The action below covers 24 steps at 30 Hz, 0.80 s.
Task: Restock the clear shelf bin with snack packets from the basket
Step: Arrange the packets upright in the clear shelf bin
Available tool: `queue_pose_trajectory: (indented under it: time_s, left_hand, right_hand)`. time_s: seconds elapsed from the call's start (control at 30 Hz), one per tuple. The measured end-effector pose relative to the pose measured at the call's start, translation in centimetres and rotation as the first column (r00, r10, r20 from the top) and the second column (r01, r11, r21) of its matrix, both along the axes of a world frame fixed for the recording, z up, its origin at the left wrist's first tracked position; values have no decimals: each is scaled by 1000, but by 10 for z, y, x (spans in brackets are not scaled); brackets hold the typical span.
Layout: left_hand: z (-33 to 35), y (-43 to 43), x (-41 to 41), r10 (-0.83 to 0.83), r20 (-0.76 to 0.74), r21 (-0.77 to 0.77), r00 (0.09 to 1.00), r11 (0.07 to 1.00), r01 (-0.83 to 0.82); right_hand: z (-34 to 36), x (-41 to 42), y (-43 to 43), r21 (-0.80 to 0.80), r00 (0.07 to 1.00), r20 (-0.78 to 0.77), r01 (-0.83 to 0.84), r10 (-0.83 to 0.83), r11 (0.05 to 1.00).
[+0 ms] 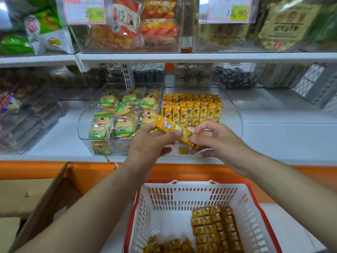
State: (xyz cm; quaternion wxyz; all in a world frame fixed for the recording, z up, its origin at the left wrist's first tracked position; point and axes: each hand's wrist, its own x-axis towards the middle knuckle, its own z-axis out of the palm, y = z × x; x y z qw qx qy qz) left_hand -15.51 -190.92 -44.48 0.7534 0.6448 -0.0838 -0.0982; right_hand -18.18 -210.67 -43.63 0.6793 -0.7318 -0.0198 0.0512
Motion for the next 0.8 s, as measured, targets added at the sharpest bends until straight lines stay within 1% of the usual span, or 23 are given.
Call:
queue_pose_trajectory:
  time_s: [0.1,0.17,0.23,0.27,0.33,0.4,0.47,0.6,0.63,0.67,0.73,0.77,0.8]
  left_hand:
    - [-1,0,0,47,11,53,999,997,-47]
    - [-1,-1,1,58,-2,50,998,997,-58]
    - [-2,-2,1,60,-16,24,998,998,-60]
    - [-1,-3,2,52,-17,10,999,999,-52]
    - [-1,-4,2,33,4,16,999,999,-33]
    - [-1,-7,3,18,24,56,1000,998,-19]
    - [-3,-10,5,16,64,123,998,992,-24]
    - [-6,-13,14,33,145,188,989,980,-60]
    - [-7,-13,19,40,184,232,982,969,-83]
    - [-8,-11,24,49,248,313,968,941,-128]
    - [-13,-5,36,42,393,509,919,822,-255]
    - [-15,0,41,44,436,568,899,762,-312]
    - [-18,5,45,58,448,598,892,723,-347]
  right_hand:
    - [0,0,1,-9,999,-14,-34,34,999]
    - [-1,1,2,-6,999,-19,-51,51,999]
    - [-3,2,4,-47,996,-16,-93,93,995]
    - [-5,3,5,-97,995,4,-98,98,991]
    - [-6,5,7,-198,995,94,-27,46,980]
    - [-3,10,6,-186,987,163,46,-16,981]
    - [2,17,4,-155,982,188,40,-10,987]
    - [11,37,-5,-285,969,241,28,43,958]
    - [13,44,-9,-291,965,260,44,35,956]
    - [14,54,-15,-290,959,282,77,8,954]
    - [12,78,-29,-308,940,325,205,-99,929]
    - [8,92,-36,-340,928,338,278,-160,898]
    - [3,106,-42,-389,916,345,338,-204,857]
